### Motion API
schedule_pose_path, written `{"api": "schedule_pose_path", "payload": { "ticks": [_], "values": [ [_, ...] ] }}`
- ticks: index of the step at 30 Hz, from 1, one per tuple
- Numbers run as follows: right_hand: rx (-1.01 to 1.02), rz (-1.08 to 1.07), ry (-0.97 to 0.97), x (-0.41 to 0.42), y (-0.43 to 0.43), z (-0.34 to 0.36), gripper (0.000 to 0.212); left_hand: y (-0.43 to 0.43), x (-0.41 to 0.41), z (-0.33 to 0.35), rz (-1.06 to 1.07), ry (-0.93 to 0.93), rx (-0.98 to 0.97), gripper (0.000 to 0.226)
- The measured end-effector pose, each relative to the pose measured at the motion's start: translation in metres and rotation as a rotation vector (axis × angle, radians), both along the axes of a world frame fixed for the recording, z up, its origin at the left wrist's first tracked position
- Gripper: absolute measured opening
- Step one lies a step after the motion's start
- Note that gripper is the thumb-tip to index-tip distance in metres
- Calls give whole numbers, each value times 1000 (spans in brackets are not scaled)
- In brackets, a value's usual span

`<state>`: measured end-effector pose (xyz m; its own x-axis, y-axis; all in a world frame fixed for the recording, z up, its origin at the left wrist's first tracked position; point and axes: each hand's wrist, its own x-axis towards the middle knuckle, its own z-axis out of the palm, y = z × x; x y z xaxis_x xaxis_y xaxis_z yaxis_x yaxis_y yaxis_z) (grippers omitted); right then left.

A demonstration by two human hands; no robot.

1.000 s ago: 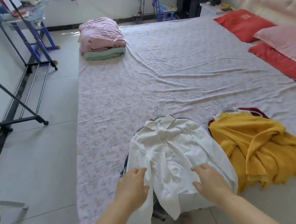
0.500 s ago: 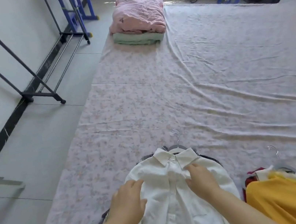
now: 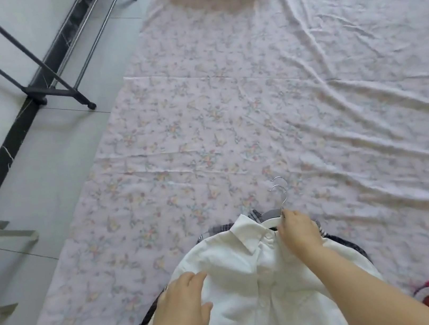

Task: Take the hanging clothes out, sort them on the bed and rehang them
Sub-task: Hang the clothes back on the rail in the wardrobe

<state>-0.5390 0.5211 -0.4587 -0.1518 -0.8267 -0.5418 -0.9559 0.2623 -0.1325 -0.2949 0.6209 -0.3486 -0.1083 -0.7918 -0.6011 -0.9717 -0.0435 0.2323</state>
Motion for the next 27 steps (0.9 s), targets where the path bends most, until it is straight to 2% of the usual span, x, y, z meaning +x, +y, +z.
{"api": "schedule_pose_path", "payload": {
  "ticks": [5, 10, 15, 21, 25, 27],
  "values": [
    [-119, 13, 44, 0, 8, -12, 26, -3, -14, -16, 14, 51, -8, 53],
    [-192, -139, -203, 0, 21, 16, 18, 2, -20, -10, 20, 76, -46, 52],
    [-277, -126, -347, 11, 51, 86, 1, 11, -18, 22, 52, 137, -153, 51],
    [-443, -52, -548, 56, 108, 203, 13, 39, -2, 86, 114, 305, -411, 54],
    [-543, 72, -638, 103, 158, 277, 16, 83, 26, 134, 95, 297, -631, 51],
    [-574, 101, -696, 130, 187, 308, 20, 117, 49, 163, 167, 323, -727, 46]
  ]
}}
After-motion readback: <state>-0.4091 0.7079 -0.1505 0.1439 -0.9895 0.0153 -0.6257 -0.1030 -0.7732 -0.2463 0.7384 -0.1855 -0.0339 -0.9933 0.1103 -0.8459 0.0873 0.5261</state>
